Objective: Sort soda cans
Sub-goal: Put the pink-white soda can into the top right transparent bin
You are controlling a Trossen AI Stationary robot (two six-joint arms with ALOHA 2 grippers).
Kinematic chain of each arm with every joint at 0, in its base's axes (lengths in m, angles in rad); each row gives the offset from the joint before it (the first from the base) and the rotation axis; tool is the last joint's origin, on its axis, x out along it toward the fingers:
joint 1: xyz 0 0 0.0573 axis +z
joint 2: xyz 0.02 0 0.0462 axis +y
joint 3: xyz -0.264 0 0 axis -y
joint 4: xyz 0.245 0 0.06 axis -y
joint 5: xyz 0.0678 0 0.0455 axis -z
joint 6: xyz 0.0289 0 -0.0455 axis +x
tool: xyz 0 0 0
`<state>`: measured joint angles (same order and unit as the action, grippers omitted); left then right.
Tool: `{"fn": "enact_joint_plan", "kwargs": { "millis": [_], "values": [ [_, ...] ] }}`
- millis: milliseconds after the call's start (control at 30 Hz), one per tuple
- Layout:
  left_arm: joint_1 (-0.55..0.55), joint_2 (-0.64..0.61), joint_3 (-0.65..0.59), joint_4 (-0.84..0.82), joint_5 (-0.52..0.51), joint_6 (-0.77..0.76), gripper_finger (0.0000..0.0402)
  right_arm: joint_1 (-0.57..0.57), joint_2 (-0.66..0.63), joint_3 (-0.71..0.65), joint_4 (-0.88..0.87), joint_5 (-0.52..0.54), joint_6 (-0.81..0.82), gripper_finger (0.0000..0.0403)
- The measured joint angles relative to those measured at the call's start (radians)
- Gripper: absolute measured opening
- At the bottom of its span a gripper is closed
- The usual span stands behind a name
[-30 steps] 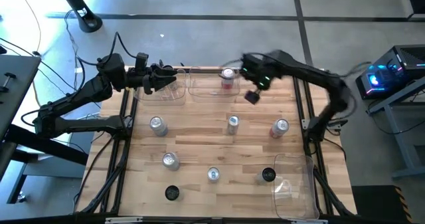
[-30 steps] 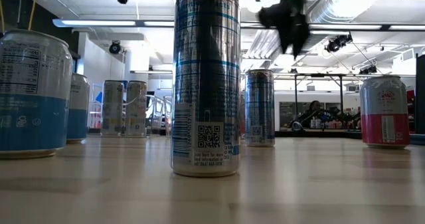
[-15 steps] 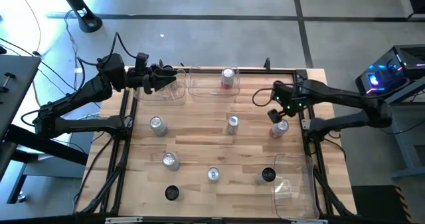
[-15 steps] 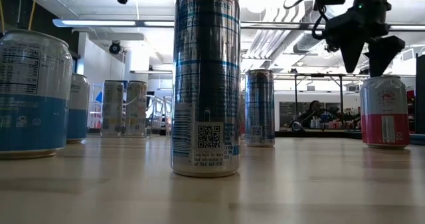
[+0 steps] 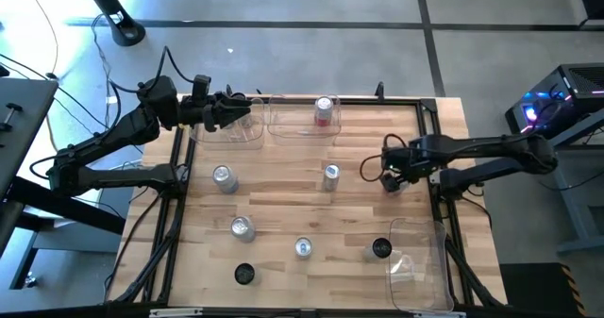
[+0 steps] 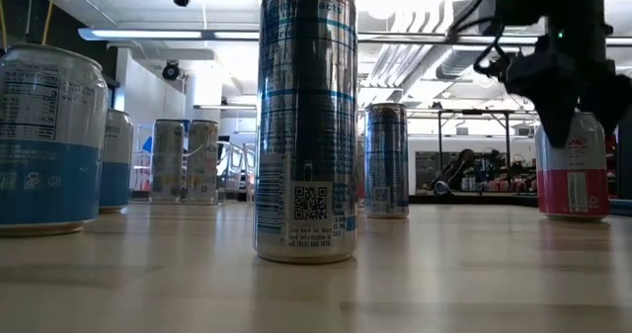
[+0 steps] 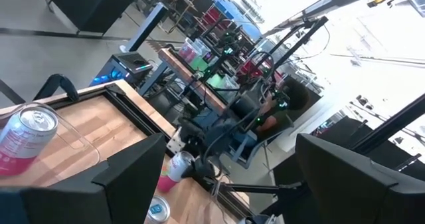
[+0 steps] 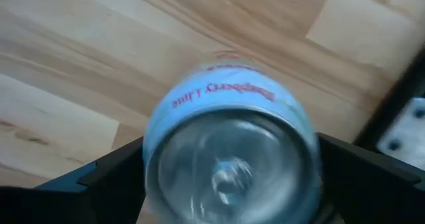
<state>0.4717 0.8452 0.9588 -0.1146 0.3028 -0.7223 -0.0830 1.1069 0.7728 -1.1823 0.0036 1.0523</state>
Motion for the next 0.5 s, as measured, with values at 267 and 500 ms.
{"fn": "enact_joint_plan", "kwargs": {
  "millis": [267,500],
  "values": [
    [0.0,0.0,0.0,0.0,-0.003,-0.006,0.0333,-0.002,0.001,-0.101,0.166,-0.024,0.017,0.0381],
    [0.001,0.001,0.0,0.0,-0.01,-0.023,0.0333,-0.004,0.003,-0.084,0.154,0.003,0.02,0.0273]
  ]
}}
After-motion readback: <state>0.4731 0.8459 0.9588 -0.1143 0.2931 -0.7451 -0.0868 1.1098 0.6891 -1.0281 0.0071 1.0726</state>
